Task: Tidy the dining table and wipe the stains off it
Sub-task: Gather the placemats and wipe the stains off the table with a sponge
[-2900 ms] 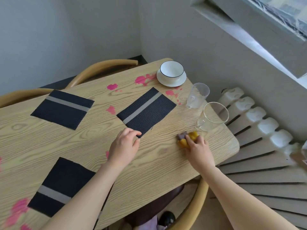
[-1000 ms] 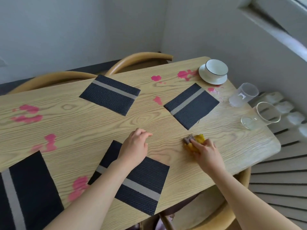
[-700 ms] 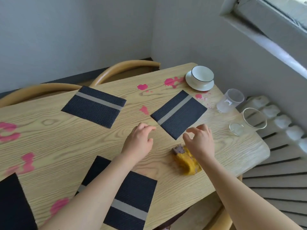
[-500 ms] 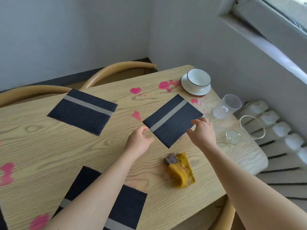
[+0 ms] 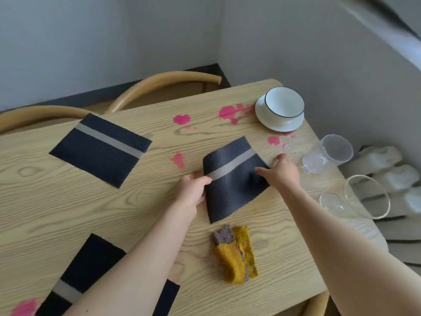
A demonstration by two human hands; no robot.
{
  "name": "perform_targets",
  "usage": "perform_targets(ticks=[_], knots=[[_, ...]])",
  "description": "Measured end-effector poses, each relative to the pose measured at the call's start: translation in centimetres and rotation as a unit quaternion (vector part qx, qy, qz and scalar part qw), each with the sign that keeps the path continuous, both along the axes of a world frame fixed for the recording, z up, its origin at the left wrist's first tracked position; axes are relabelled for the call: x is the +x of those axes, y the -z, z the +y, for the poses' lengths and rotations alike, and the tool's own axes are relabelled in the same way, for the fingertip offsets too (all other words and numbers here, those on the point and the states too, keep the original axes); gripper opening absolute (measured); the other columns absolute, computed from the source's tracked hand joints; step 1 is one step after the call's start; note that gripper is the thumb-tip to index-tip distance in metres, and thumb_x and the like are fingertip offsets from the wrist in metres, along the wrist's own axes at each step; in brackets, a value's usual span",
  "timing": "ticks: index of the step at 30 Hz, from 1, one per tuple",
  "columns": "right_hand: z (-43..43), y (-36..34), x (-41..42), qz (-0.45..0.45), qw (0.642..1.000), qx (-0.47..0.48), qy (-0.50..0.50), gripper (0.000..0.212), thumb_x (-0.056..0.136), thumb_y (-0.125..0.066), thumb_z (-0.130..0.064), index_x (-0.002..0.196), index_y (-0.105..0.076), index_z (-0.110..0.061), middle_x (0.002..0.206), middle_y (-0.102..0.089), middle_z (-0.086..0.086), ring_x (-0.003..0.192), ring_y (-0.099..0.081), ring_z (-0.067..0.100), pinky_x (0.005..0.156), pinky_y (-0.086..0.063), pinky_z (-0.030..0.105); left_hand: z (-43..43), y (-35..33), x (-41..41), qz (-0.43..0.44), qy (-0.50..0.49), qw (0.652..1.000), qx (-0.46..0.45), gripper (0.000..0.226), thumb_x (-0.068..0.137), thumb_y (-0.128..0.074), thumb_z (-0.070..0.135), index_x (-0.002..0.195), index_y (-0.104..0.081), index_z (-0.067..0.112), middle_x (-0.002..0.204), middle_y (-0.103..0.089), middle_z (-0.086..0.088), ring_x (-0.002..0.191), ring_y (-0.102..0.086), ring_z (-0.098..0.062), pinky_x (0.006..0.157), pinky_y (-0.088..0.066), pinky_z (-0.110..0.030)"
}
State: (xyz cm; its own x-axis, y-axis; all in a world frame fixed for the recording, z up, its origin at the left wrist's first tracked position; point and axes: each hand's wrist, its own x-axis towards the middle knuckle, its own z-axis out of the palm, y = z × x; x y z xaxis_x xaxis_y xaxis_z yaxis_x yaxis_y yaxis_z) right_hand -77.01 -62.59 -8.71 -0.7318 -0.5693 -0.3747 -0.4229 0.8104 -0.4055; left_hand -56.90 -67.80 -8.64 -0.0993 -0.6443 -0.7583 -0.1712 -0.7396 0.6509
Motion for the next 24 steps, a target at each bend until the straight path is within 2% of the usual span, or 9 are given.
perform_targets(ticks=[3, 6, 10, 13, 15, 18, 20, 22, 24], knots=[[0.3, 0.6, 0.5, -0.032, 0.999, 0.012, 0.000, 0.044, 0.073, -0.078, -0.038, 0.100, -0.062, -0.008, 0.102, -0.067, 0.011, 0.097, -0.061, 0.028, 0.077, -0.049, 0.036, 0.4, 0.0, -0.5, -0.011, 0.034, 0.999, -0.010, 0.036, 0.078, -0.074, 0.020, 0.111, -0.061, 0.012, 0.113, -0.064, -0.005, 0.097, -0.058, -0.017, 0.075, -0.046, -0.031], [0.4, 0.4, 1.2, -0.077, 0.997, 0.000, 0.020, 0.022, 0.073, -0.078, -0.032, 0.077, -0.061, -0.018, 0.089, -0.069, 0.006, 0.087, -0.063, 0.025, 0.066, -0.046, 0.030, 0.7, -1.2, -0.5, 0.018, 0.050, 0.998, 0.020, 0.022, 0.082, -0.072, 0.027, 0.099, -0.060, 0.021, 0.101, -0.061, 0.006, 0.090, -0.052, -0.007, 0.077, -0.046, -0.032], [0.2, -1.9, 2.2, -0.090, 0.993, -0.079, 0.014, 0.013, 0.080, -0.068, -0.015, 0.090, -0.061, -0.018, 0.085, -0.066, 0.007, 0.077, -0.063, 0.026, 0.070, -0.052, 0.036, 1.1, -2.5, 0.6, 0.037, 0.045, 0.998, 0.017, 0.026, 0.089, -0.062, 0.029, 0.115, -0.057, 0.027, 0.098, -0.058, 0.013, 0.096, -0.050, -0.011, 0.088, -0.042, -0.034], [0.3, -4.4, 3.7, -0.121, 0.982, -0.146, -0.018, 0.024, 0.082, -0.060, -0.005, 0.096, -0.063, -0.024, 0.072, -0.067, 0.004, 0.054, -0.060, 0.021, 0.066, -0.056, 0.039, 1.4, -3.3, 2.3, 0.046, 0.028, 0.999, -0.003, 0.017, 0.094, -0.054, 0.026, 0.110, -0.060, 0.023, 0.091, -0.061, 0.009, 0.084, -0.054, -0.011, 0.076, -0.041, -0.027], [0.4, -5.6, 5.1, -0.117, 0.975, -0.185, -0.037, 0.028, 0.082, -0.057, -0.004, 0.093, -0.067, -0.027, 0.065, -0.064, 0.002, 0.047, -0.053, 0.017, 0.059, -0.051, 0.036, 1.4, -3.5, 3.6, 0.038, 0.031, 0.999, -0.024, 0.015, 0.096, -0.052, 0.026, 0.107, -0.059, 0.019, 0.100, -0.064, 0.003, 0.087, -0.056, -0.012, 0.079, -0.043, -0.029], [0.9, -7.3, 8.3, -0.121, 0.960, -0.249, -0.034, 0.035, 0.080, -0.057, -0.001, 0.080, -0.068, -0.034, 0.062, -0.056, -0.002, 0.049, -0.044, 0.013, 0.052, -0.037, 0.028, 1.9, -3.6, 6.4, -0.005, 0.071, 0.995, -0.072, 0.036, 0.093, -0.056, 0.030, 0.125, -0.052, 0.014, 0.132, -0.054, -0.006, 0.114, -0.051, -0.021, 0.099, -0.041, -0.037], [1.7, -8.3, 10.8, -0.116, 0.955, -0.271, -0.029, 0.034, 0.079, -0.057, -0.001, 0.082, -0.071, -0.032, 0.064, -0.057, -0.006, 0.060, -0.049, 0.013, 0.057, -0.037, 0.026, 2.5, -4.2, 8.7, -0.034, 0.102, 0.986, -0.127, 0.063, 0.089, -0.063, 0.027, 0.143, -0.034, 0.014, 0.147, -0.039, -0.006, 0.130, -0.041, -0.024, 0.109, -0.035, -0.042], [2.6, -9.3, 13.3, -0.097, 0.956, -0.274, -0.043, 0.031, 0.080, -0.057, -0.003, 0.089, -0.074, -0.028, 0.069, -0.061, -0.010, 0.071, -0.054, 0.014, 0.063, -0.039, 0.025, 2.8, -5.4, 11.1, -0.076, 0.129, 0.960, -0.235, 0.086, 0.081, -0.073, 0.020, 0.149, -0.021, 0.017, 0.153, -0.029, -0.006, 0.139, -0.030, -0.024, 0.114, -0.029, -0.043], [3.9, -10.5, 16.5, -0.063, 0.957, -0.272, -0.079, 0.031, 0.079, -0.055, -0.007, 0.089, -0.074, -0.030, 0.077, -0.066, -0.012, 0.079, -0.059, 0.015, 0.070, -0.046, 0.029, 3.3, -6.7, 14.0, -0.114, 0.151, 0.914, -0.360, 0.102, 0.072, -0.080, 0.016, 0.151, -0.015, 0.020, 0.154, -0.025, -0.007, 0.143, -0.023, -0.022, 0.116, -0.024, -0.041]])
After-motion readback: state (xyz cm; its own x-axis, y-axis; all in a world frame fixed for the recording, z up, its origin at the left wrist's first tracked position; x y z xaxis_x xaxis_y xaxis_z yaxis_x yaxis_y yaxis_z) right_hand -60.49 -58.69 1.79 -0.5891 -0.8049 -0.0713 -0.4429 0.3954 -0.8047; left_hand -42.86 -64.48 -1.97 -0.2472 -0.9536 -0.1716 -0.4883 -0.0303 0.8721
